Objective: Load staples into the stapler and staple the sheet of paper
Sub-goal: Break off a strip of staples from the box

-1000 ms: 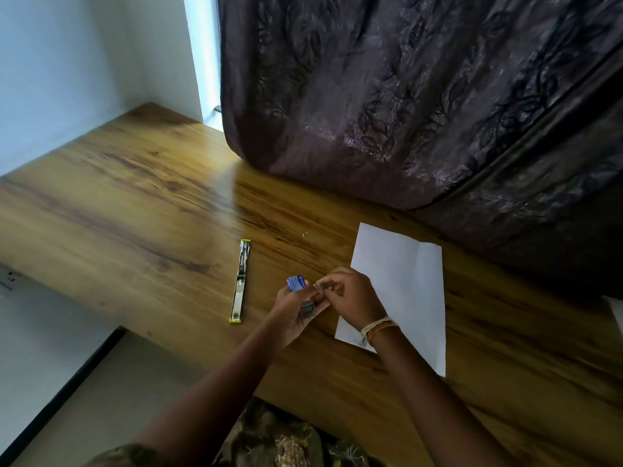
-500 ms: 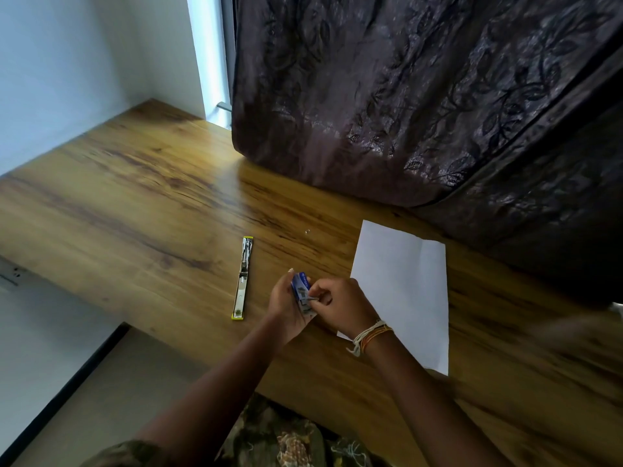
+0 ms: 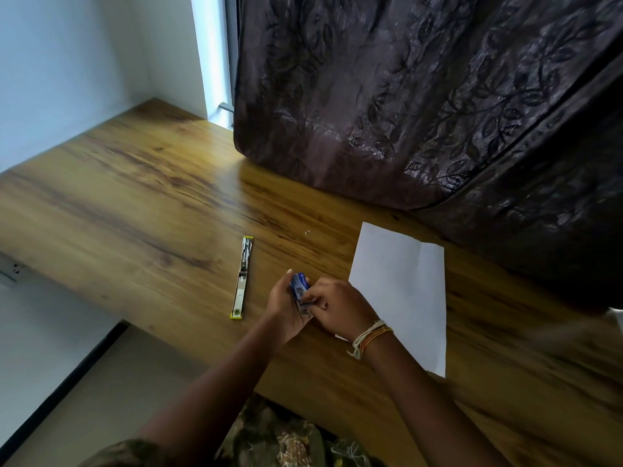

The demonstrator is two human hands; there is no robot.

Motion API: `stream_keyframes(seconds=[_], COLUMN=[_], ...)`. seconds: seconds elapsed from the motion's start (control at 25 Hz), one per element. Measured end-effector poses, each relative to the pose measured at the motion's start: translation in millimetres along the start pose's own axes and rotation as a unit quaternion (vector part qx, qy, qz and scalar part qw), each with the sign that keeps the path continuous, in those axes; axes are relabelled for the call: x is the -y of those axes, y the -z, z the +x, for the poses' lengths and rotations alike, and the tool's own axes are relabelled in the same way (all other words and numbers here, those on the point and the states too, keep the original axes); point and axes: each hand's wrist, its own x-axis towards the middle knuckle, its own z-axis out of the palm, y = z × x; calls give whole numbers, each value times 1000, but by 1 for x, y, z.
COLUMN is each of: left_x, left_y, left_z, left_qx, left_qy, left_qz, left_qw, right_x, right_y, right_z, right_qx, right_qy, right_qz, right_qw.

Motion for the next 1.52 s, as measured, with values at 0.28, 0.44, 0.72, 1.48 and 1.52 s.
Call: stream_keyframes(seconds=[0.28,0.44,0.72,1.48,1.52], left_x=[0,-1,-1,-2,-2], left_y=[-1,-4,-1,-2,-5], left_z=[-1,-1,0,-5,-8], left_qx=[19,9,15,33,41], left_qy=[4,12,14,14,16], left_qz=[-25,-21,-26,33,38], left_qw=[1000,1000,999,999,998], right_x=[-5,-8,-8,-18,-18], right_y=[-3,-8,-15,-35,-34], right_z=[-12,-12,-6,-7,-5], right_qx=[9,-37,-96,-177,-175], right_qy=[24,25,48,66,55], right_qz=[24,-22,-41,-80,-75], right_qw=[999,999,993,979,980])
